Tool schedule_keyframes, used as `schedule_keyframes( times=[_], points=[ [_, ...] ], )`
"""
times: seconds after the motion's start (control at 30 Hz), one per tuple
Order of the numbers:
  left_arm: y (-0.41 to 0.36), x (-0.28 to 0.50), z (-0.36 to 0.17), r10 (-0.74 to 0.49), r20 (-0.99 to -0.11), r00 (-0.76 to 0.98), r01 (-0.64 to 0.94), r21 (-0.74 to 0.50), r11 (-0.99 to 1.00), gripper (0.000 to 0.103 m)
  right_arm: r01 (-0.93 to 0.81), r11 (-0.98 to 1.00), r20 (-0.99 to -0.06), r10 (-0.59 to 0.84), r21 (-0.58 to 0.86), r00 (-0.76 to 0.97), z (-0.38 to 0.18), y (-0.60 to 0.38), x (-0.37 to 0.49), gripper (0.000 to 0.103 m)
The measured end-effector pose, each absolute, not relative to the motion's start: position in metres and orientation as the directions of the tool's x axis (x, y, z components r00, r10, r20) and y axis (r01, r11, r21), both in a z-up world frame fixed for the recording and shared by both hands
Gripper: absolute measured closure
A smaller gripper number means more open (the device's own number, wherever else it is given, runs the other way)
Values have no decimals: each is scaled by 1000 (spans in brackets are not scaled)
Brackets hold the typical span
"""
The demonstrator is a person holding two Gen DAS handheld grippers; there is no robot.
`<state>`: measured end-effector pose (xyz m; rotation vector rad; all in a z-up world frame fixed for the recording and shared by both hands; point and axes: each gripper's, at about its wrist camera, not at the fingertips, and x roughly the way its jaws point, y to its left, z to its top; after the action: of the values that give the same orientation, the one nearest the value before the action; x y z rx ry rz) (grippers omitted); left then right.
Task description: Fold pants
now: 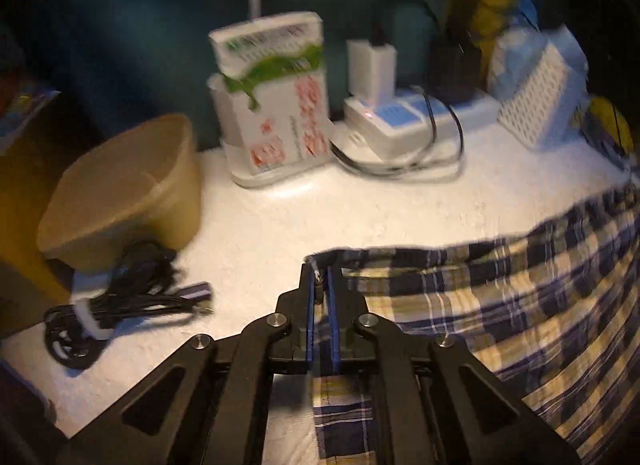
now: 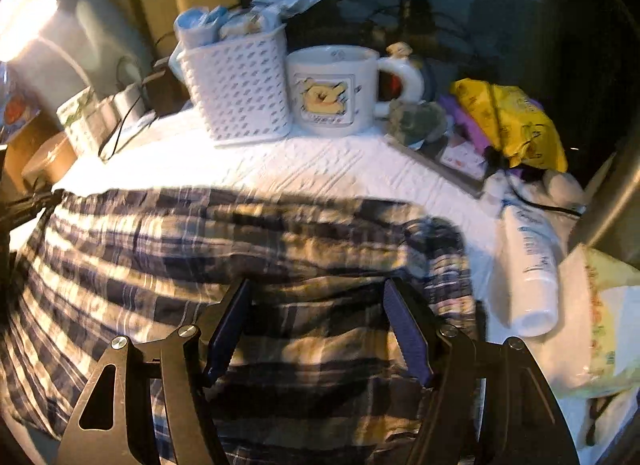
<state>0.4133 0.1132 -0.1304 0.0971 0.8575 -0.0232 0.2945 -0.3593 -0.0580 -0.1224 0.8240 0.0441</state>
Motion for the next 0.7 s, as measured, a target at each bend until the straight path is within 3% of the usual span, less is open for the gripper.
schedule_keyframes(
  times=[0.1, 0.23, 0.3, 0.33, 0.53, 0.7],
  points=[
    [113, 401, -106, 57, -717, 695, 23, 101, 995, 95, -54, 995, -702, -17, -79, 712, -42, -364, 285, 33],
    [93, 381, -91, -48, -705, 708, 126, 59, 990, 94, -97, 993, -660, 31, -65, 751, -24, -357, 277, 33],
    [71, 378, -97, -116, -724, 680, 221, 52, 974, 94, -142, 987, -675, 52, -80, 736, -28, -347, 283, 46],
    [57, 384, -104, -140, -738, 661, 260, 50, 964, 94, -160, 984, -695, 62, -77, 716, -34, -342, 290, 58],
    [26, 418, -141, -146, -809, 569, 316, 51, 947, 94, -150, 987, -773, 53, -56, 632, -67, -332, 326, 60],
    [32, 442, -149, -89, -792, 604, 245, 78, 966, 93, -93, 995, -780, 33, -33, 625, -71, -342, 343, 60]
  ],
)
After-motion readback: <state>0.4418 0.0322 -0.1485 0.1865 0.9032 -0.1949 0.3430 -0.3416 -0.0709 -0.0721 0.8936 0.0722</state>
